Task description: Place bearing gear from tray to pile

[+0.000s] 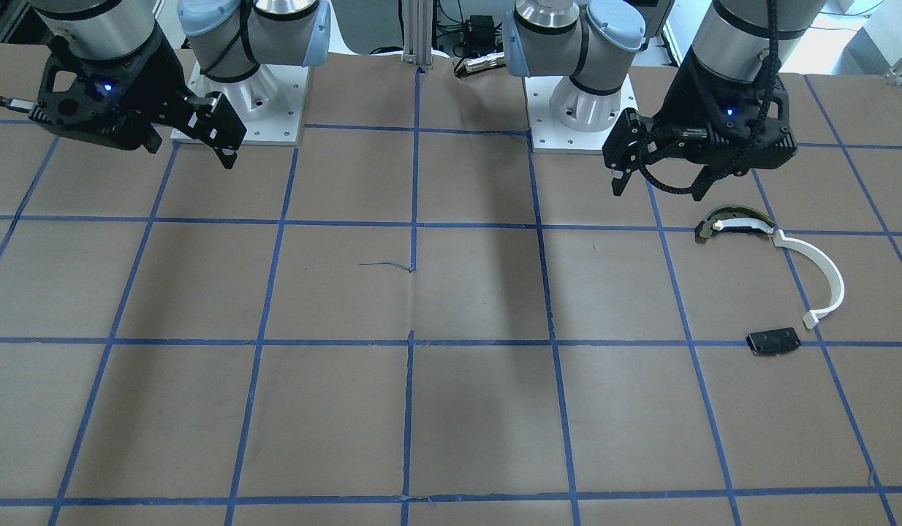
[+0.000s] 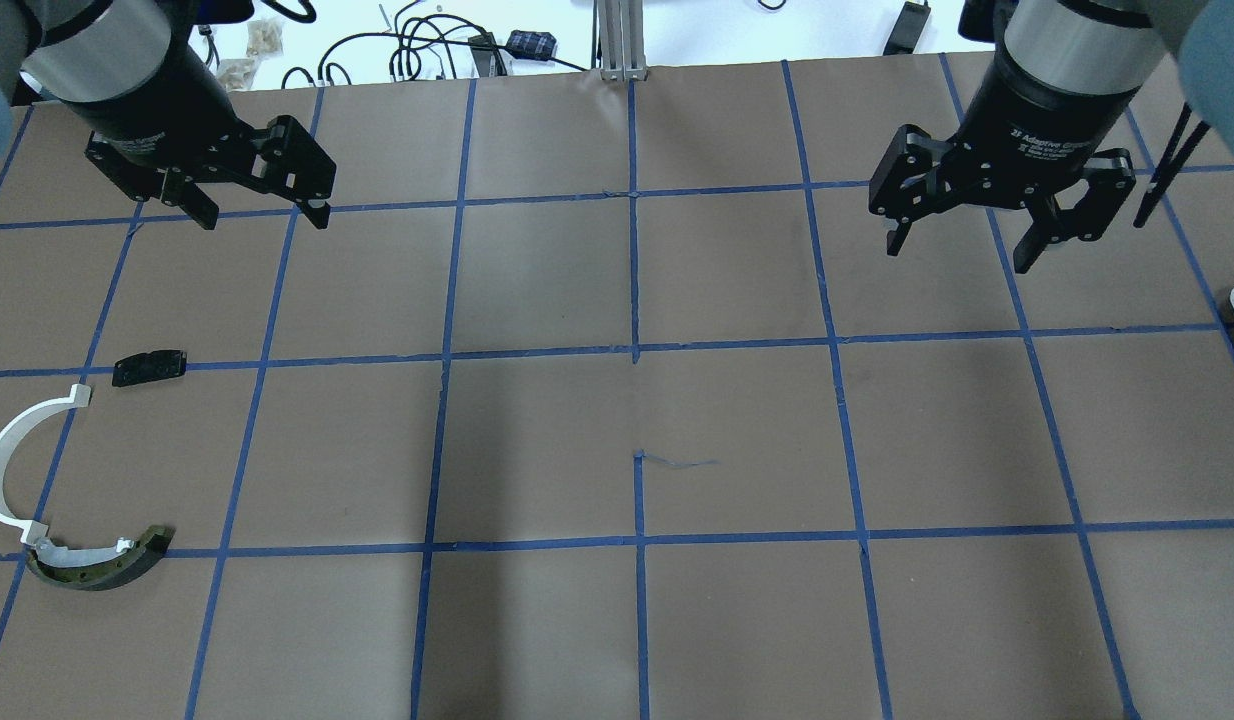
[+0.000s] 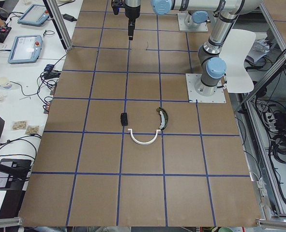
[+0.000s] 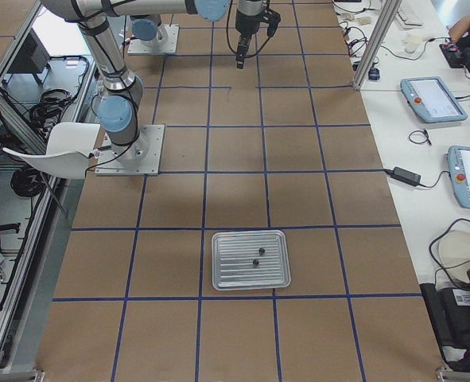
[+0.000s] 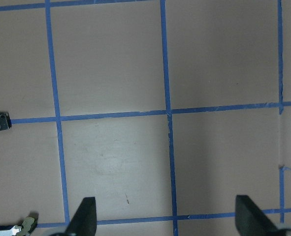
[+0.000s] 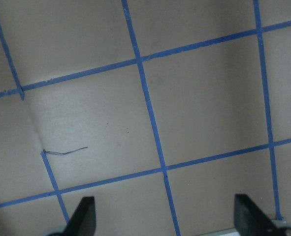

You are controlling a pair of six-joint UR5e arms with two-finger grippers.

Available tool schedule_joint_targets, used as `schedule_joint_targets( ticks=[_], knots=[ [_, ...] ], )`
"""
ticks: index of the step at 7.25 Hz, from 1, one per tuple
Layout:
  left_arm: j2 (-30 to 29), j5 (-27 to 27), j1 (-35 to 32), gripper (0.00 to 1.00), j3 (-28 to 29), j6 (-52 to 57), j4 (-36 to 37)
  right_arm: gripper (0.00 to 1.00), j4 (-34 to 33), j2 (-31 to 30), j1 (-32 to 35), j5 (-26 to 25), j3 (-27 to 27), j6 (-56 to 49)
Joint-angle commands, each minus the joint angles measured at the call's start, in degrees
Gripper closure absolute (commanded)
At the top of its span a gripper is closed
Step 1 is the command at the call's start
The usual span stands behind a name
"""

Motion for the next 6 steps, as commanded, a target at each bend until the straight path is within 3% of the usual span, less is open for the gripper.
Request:
schedule_joint_targets(
  ticks=[1,6],
  knots=[
    [0.0,0.0,0.0,0.0,0.0,0.0,0.0,0.0,0.0,0.1,0.0,-0.4,0.1,0.0],
    [0.0,0.0,0.0,0.0,0.0,0.0,0.0,0.0,-0.8,0.3,-1.1,-0.2,0.0,-0.5]
  ],
)
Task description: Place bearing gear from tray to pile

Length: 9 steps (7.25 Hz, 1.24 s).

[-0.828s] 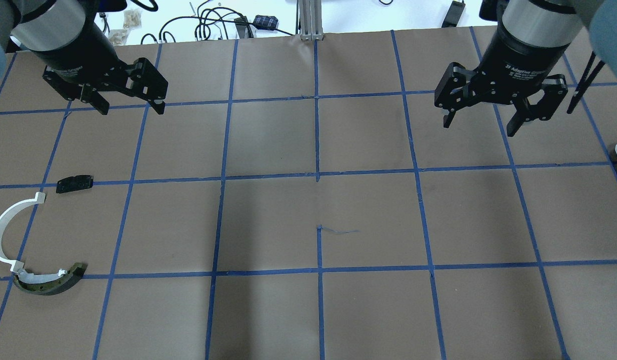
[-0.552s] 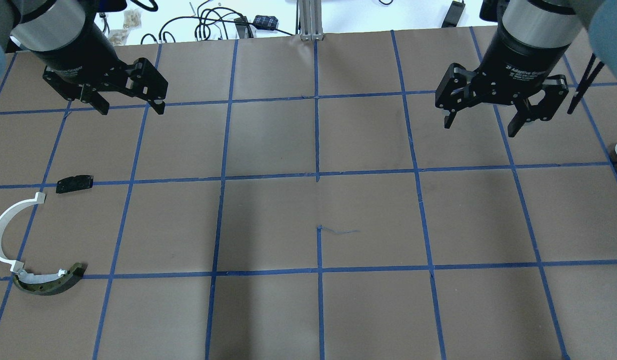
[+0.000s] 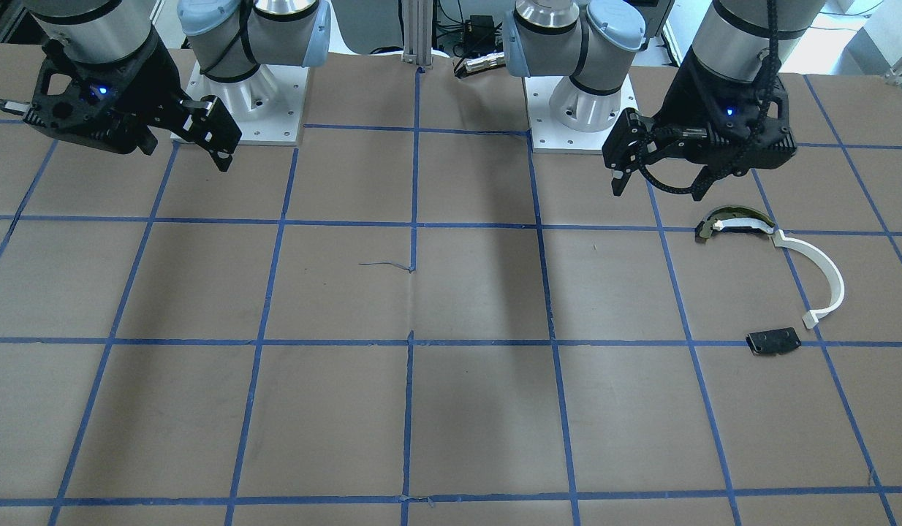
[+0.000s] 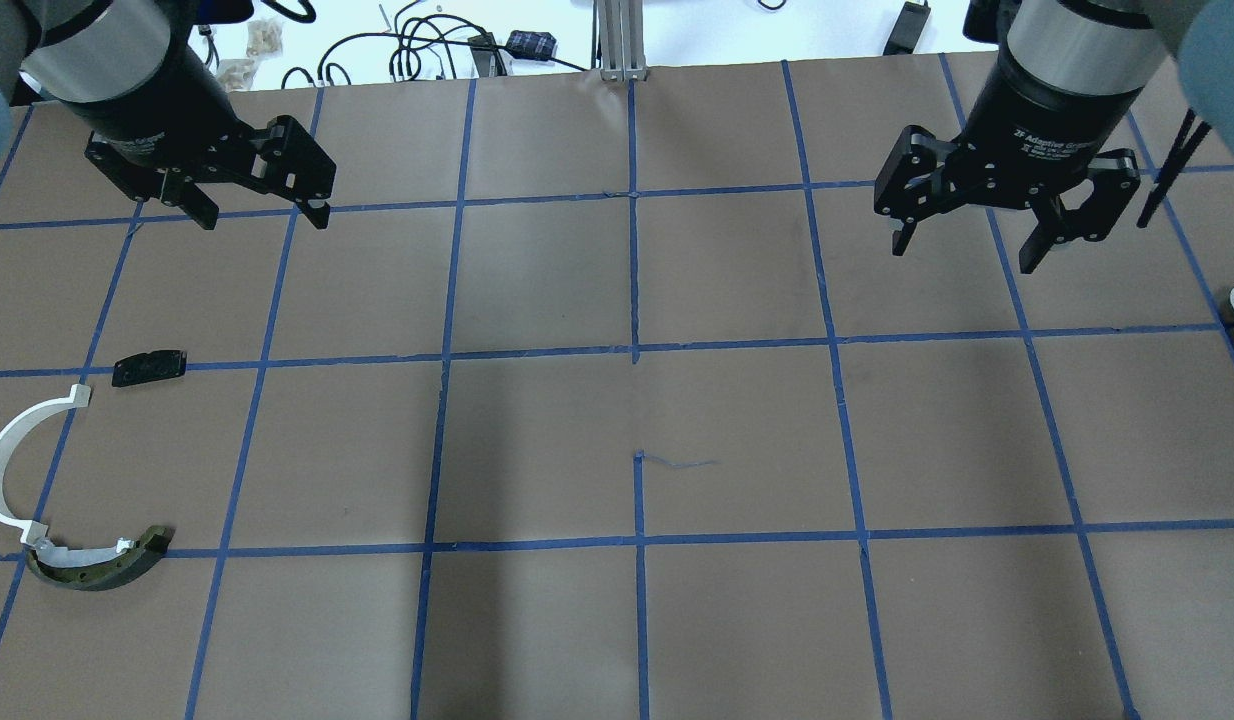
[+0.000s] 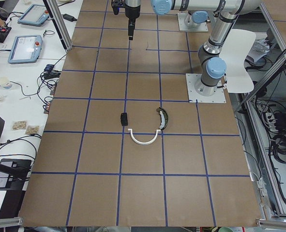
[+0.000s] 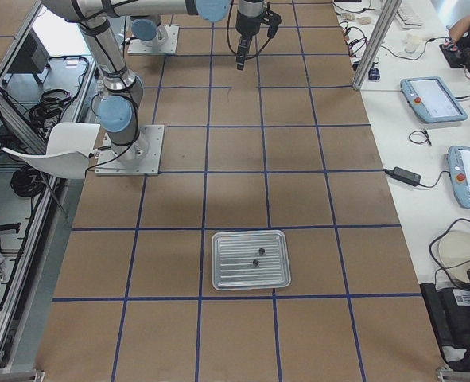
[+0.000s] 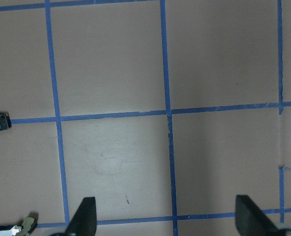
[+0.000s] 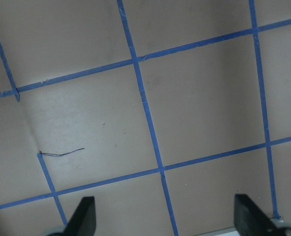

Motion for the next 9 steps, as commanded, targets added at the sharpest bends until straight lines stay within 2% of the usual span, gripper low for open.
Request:
schedule_joint_targets(
  ticks=[1,3,5,6,7,8,9],
  knots=[
    [0.1,0.0,0.0,0.0,0.0,0.0,0.0,0.0,-2.9,0.4,-2.3,0.1,0.1,-1.1],
    [0.0,0.0,0.0,0.0,0.0,0.0,0.0,0.0,-2.4,0.5,-12.0,0.8,0.1,-9.7],
    [0.1,0.0,0.0,0.0,0.0,0.0,0.0,0.0,-3.3,3.5,-23.1,0.0,0.8,-27.0],
    [0.1,0.0,0.0,0.0,0.0,0.0,0.0,0.0,-9.2,6.0,-29.4,0.2,0.9,-29.8],
    [0.0,0.0,0.0,0.0,0.0,0.0,0.0,0.0,-16.7,10.4,-34.7,0.0,0.9,-39.1],
    [0.0,0.1,0.0,0.0,0.0,0.0,-0.1,0.0,-19.5,14.7,-39.5,0.1,0.3,-59.9],
    [0.1,0.0,0.0,0.0,0.0,0.0,0.0,0.0,-25.7,19.6,-42.9,0.1,0.1,-70.2]
  ],
)
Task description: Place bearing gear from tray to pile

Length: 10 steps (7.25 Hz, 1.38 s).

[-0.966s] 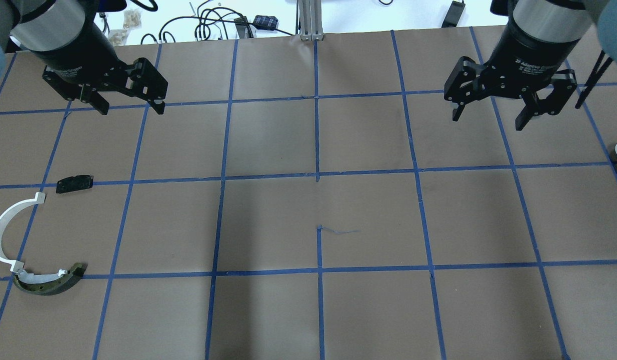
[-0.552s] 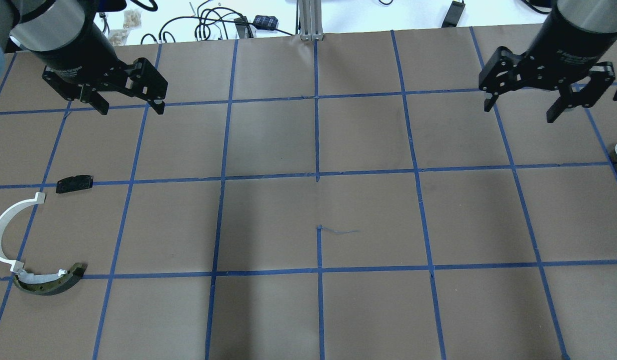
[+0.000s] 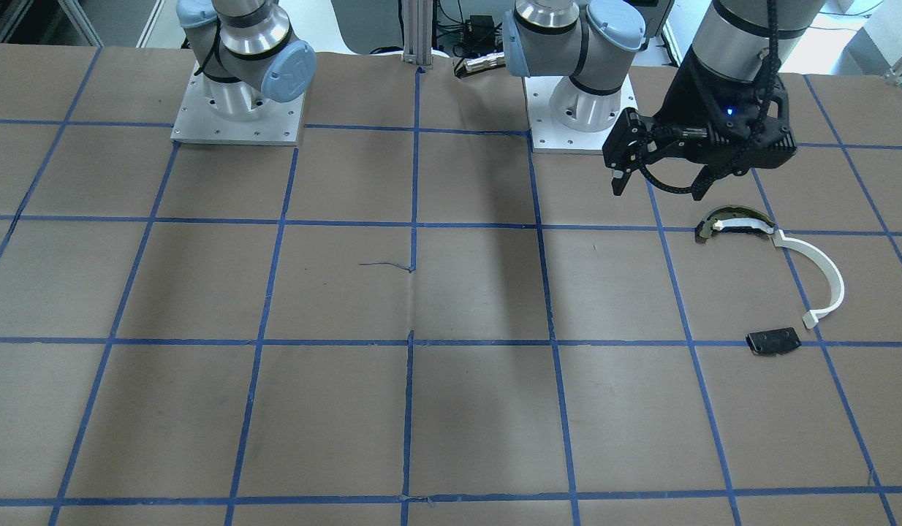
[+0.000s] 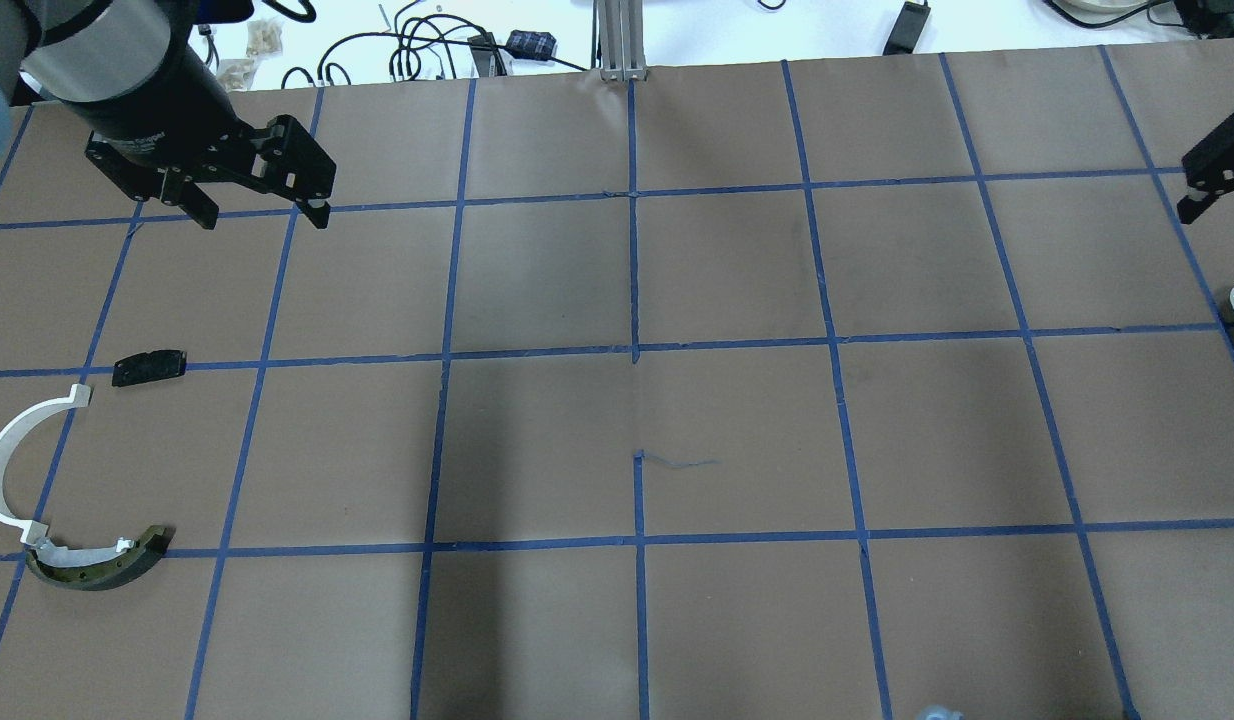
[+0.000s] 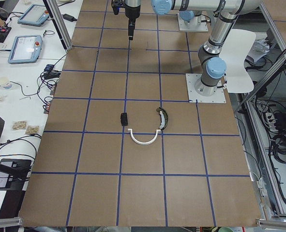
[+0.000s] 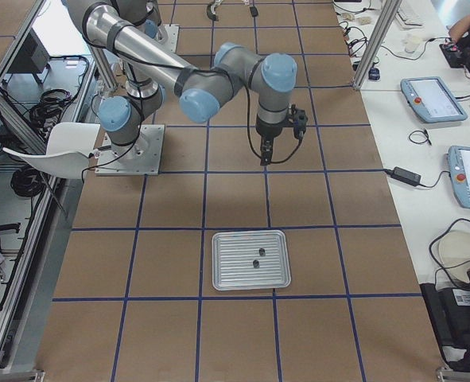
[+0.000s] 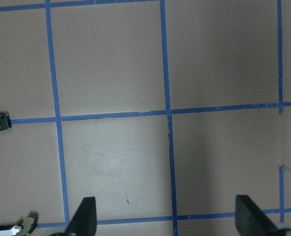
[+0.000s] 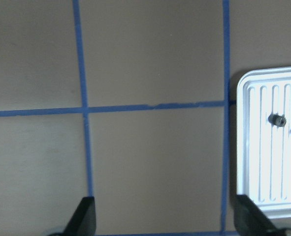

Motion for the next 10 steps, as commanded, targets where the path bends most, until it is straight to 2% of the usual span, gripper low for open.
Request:
schedule_joint_targets(
  ticks=[1,4,5,8,10],
  knots=[
    [0.1,0.0,0.0,0.0,-0.2,0.0,0.0,0.0,-10.5,10.3,-7.2,0.1,-1.2,-22.6],
    [0.1,0.0,0.0,0.0,-0.4,0.0,0.0,0.0,-22.2,21.9,-7.4,0.1,-4.9,-37.3],
    [0.2,0.0,0.0,0.0,-0.4,0.0,0.0,0.0,-24.1,23.9,-7.5,-0.1,-5.1,-40.6],
    [0.2,0.0,0.0,0.0,-0.4,0.0,0.0,0.02,-23.7,25.5,-7.5,-3.0,-4.3,-40.6],
    [0.2,0.0,0.0,0.0,-0.4,0.0,0.0,0.13,-23.6,26.7,-7.5,-7.7,-4.3,-40.2]
  ],
)
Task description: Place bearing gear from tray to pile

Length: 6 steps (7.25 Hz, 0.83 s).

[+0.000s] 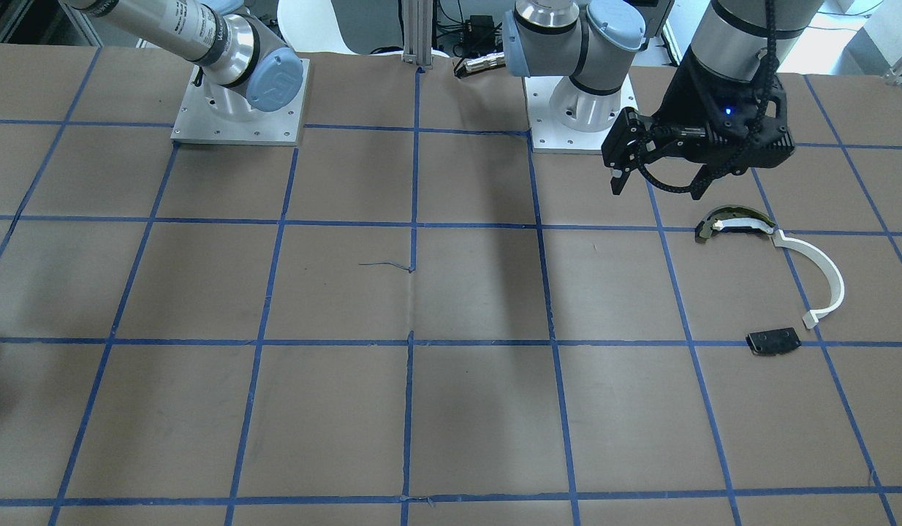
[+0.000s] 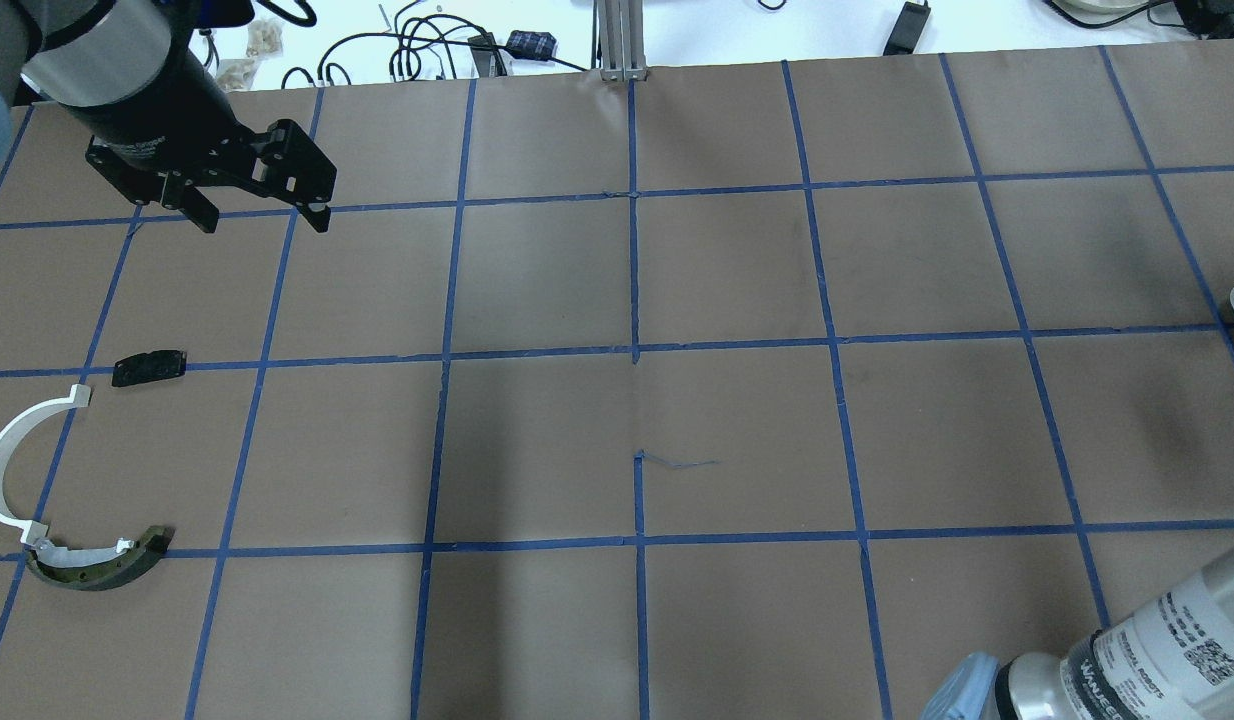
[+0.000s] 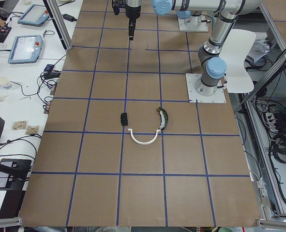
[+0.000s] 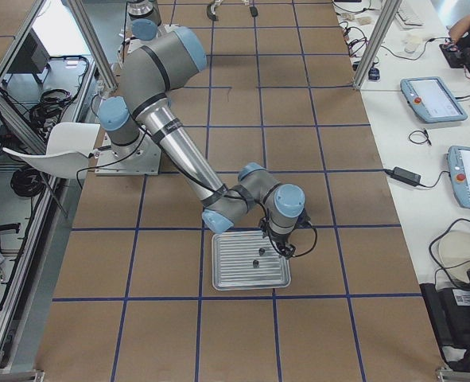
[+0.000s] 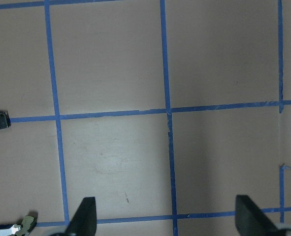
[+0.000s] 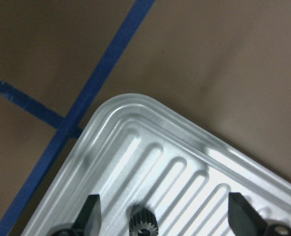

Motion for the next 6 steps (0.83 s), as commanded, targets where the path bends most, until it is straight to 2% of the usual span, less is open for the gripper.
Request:
schedule_joint_targets(
  ticks=[1,3,5,6],
  knots=[
    [0.0,0.0,0.0,0.0,0.0,0.0,0.0,0.15,0.2,0.7,0.0,-2.9,0.1,0.4],
    [0.0,0.0,0.0,0.0,0.0,0.0,0.0,0.22,3.0,0.7,-0.2,-3.7,0.1,0.7],
    [0.0,0.0,0.0,0.0,0.0,0.0,0.0,0.34,3.0,0.8,-0.4,-3.6,0.1,0.7],
    [0.0,0.0,0.0,0.0,0.0,0.0,0.0,0.44,3.0,0.8,-0.4,-3.7,0.1,0.7]
  ],
)
